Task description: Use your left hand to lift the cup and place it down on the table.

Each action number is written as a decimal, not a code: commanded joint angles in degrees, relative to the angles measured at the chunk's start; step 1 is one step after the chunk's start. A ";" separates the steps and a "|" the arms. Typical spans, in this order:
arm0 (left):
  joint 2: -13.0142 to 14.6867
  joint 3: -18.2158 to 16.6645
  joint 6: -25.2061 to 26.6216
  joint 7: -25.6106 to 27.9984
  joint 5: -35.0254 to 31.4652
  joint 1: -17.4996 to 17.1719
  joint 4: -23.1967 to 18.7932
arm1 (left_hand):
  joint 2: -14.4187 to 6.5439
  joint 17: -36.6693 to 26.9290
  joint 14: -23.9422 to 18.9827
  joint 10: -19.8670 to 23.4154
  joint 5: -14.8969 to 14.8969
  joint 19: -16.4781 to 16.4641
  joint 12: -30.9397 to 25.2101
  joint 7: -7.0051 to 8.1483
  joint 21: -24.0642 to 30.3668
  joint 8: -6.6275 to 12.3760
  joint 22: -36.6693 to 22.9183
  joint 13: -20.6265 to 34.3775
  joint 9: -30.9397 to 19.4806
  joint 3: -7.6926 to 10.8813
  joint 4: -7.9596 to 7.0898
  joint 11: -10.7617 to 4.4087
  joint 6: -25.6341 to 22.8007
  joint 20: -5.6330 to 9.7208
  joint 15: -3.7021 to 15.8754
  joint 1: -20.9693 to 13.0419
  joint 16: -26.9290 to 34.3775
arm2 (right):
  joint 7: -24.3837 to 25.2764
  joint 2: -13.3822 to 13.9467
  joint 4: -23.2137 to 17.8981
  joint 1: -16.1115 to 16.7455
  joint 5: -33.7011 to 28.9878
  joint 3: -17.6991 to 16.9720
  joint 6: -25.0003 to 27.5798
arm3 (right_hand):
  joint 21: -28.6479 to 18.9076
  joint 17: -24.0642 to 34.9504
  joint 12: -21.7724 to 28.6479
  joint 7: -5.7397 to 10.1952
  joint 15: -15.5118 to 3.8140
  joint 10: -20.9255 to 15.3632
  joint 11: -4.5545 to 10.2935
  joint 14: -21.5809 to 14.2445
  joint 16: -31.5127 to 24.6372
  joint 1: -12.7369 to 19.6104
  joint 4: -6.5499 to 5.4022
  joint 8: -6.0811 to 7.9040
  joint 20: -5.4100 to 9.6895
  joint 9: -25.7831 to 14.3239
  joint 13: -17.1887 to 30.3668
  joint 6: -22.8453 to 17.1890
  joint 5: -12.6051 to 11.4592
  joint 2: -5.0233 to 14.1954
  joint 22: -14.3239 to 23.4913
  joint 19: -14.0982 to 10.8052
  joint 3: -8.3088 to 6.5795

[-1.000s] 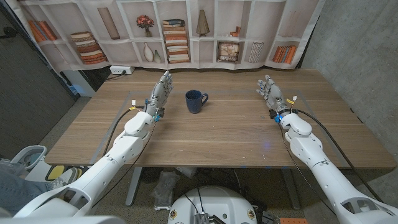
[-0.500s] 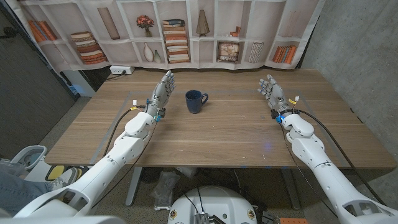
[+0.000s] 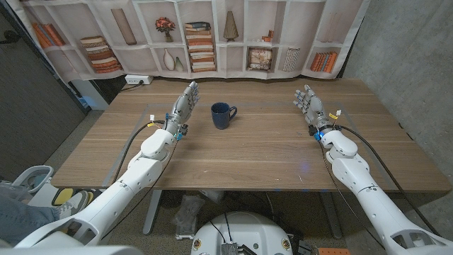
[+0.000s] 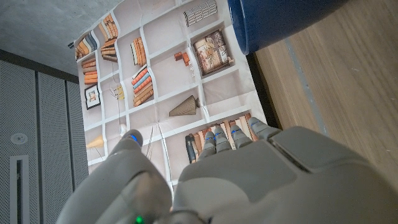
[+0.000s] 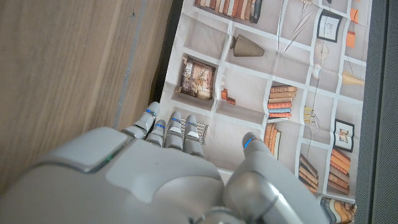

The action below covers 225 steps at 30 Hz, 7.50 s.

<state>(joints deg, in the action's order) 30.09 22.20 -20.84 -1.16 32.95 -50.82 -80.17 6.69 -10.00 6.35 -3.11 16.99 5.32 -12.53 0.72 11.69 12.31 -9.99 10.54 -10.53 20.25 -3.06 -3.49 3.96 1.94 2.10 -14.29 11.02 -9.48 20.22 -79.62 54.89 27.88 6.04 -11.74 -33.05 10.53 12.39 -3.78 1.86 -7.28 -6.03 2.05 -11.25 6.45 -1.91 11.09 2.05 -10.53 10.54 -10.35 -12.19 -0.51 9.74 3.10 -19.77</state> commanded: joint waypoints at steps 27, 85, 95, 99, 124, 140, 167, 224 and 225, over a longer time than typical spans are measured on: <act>2.54 1.18 -0.83 5.48 -7.78 -1.55 -3.78 | 0.90 -0.33 0.90 -1.46 0.48 1.10 0.75 -0.59 -0.56 -0.94 -0.09 0.44 -0.36 1.22 5.89 1.35 3.11 2.45 -1.31 -9.38 -0.55 | 0.54 0.81 -2.00 2.00 0.68 0.07 -1.14 | 1.02 0.25 0.42 0.28 0.01 -1.20 0.18 -0.42 -0.26 0.85 1.05 0.37 2.48 -0.23 0.12 -0.81 0.46 0.37 0.18 -0.42 0.06; 4.60 3.11 4.95 15.13 -19.20 -1.93 -8.42 | 4.16 -0.65 5.62 -7.56 0.72 4.23 0.82 0.26 -0.63 -0.99 -0.26 0.97 -0.63 -3.68 11.68 2.24 8.38 1.27 -2.35 -16.51 -0.35 | -0.80 -0.78 0.59 0.15 1.83 -0.38 -3.36 | 2.31 0.26 0.40 0.54 0.10 -1.54 0.26 -0.89 -0.27 1.46 2.02 0.32 2.21 -0.25 0.15 -1.26 0.79 0.68 0.23 -1.02 0.57; 5.21 3.77 6.65 16.35 -21.51 -1.88 -9.75 | 4.05 -0.65 5.72 -8.43 0.78 4.69 0.98 0.19 -0.70 -1.14 -0.28 0.99 -0.62 -4.66 11.80 3.00 8.99 0.37 -2.75 -16.72 -0.33 | -0.81 -0.85 0.37 0.20 1.90 -0.37 -3.80 | 2.51 0.26 0.40 0.63 0.07 -1.59 0.32 -0.93 -0.25 1.54 2.17 0.31 2.17 -0.25 0.15 -1.29 0.83 0.72 0.24 -1.12 0.66; 5.60 4.15 8.19 17.42 -23.22 -1.88 -10.86 | 4.04 -0.65 5.80 -8.53 0.80 4.77 0.97 0.26 -0.70 -1.19 -0.28 0.99 -0.62 -4.89 11.82 3.28 9.18 0.04 -2.97 -16.76 -0.35 | -0.66 -0.89 0.22 0.37 2.01 -0.40 -3.75 | 2.60 0.26 0.42 0.62 0.09 -1.66 0.35 -0.95 -0.25 1.56 2.22 0.31 2.18 -0.25 0.16 -1.32 0.84 0.73 0.24 -1.15 0.70; 5.35 5.99 14.64 22.11 -29.20 -1.48 -14.00 | 3.67 -0.48 3.00 -5.93 1.33 3.01 -0.13 -2.85 0.03 -0.35 -0.28 0.75 -0.50 -8.33 11.90 2.77 7.27 2.47 -2.09 -17.68 0.37 | -1.72 -0.83 0.72 0.64 3.05 -1.02 -4.70 | 3.10 0.26 0.39 0.68 0.11 -1.71 0.39 -1.17 -0.26 1.82 2.60 0.26 2.16 -0.26 0.17 -1.36 0.89 0.83 0.26 -1.38 0.88; 4.88 8.13 18.91 24.51 -33.68 -0.29 -14.91 | 3.48 -0.42 2.45 -4.45 1.64 2.59 -0.48 -1.27 0.02 0.03 -0.27 0.70 -0.45 -9.60 11.89 0.62 5.73 2.10 -0.93 -18.34 0.21 | -2.46 -0.89 0.88 0.69 3.72 -1.37 -5.35 | 3.44 0.31 0.39 0.71 0.12 -1.79 0.47 -1.26 -0.27 1.76 2.73 0.26 2.08 -0.27 0.17 -1.45 0.94 0.88 0.27 -1.54 1.10; 4.00 9.91 21.26 24.87 -34.09 0.39 -12.69 | 3.20 -0.42 4.18 -6.52 2.00 3.82 0.52 -0.76 -0.47 -0.70 -0.33 0.67 -0.46 -11.05 11.69 1.84 6.97 0.65 -1.65 -18.99 -0.53 | -2.88 -1.66 2.06 0.25 3.82 -1.33 -5.33 | 4.01 0.38 0.39 0.84 0.05 -1.96 0.63 -1.60 -0.35 1.69 2.91 0.24 1.98 -0.27 0.18 -1.55 1.00 1.01 0.30 -1.71 1.41; 1.45 12.92 24.94 26.58 -35.65 2.10 -9.32 | 2.54 -0.45 3.87 -5.79 2.48 3.92 0.27 -0.59 -0.33 -0.34 -0.39 0.65 -0.51 -12.53 11.36 1.70 5.60 -0.01 -1.77 -19.84 -0.24 | -3.94 -1.97 3.13 0.53 4.14 -1.79 -5.96 | 5.30 0.27 0.40 1.09 0.03 -2.32 0.71 -1.96 -0.21 2.38 3.78 0.13 1.82 -0.28 0.20 -1.45 1.01 1.48 0.35 -2.13 1.68; 1.37 13.03 25.01 26.57 -35.70 2.25 -9.20 | 2.52 -0.45 3.86 -5.70 2.50 3.91 0.24 -0.62 -0.32 -0.34 -0.40 0.65 -0.51 -12.56 11.36 1.68 5.58 0.03 -1.77 -19.87 -0.24 | -3.94 -1.99 3.17 0.53 4.13 -1.79 -5.99 | 5.33 0.26 0.39 1.08 0.00 -2.31 0.74 -1.98 -0.21 2.42 3.81 0.15 1.82 -0.28 0.20 -1.51 1.01 1.49 0.35 -2.15 1.69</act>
<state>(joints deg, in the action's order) 32.29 34.52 3.46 25.60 -2.90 -49.64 -90.61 8.96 -10.42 9.67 -9.16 19.09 8.72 -12.09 0.01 11.26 11.75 -10.27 11.20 -10.94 7.90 8.15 -1.75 9.61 2.25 0.50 -33.44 10.75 -13.11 18.29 -76.76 55.39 31.96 4.31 -17.53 -27.95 10.65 12.64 -2.77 1.75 -9.33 -5.43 0.51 -11.24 8.33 1.52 11.09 1.74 -10.52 10.51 -11.36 -11.24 0.93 10.01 1.37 -17.98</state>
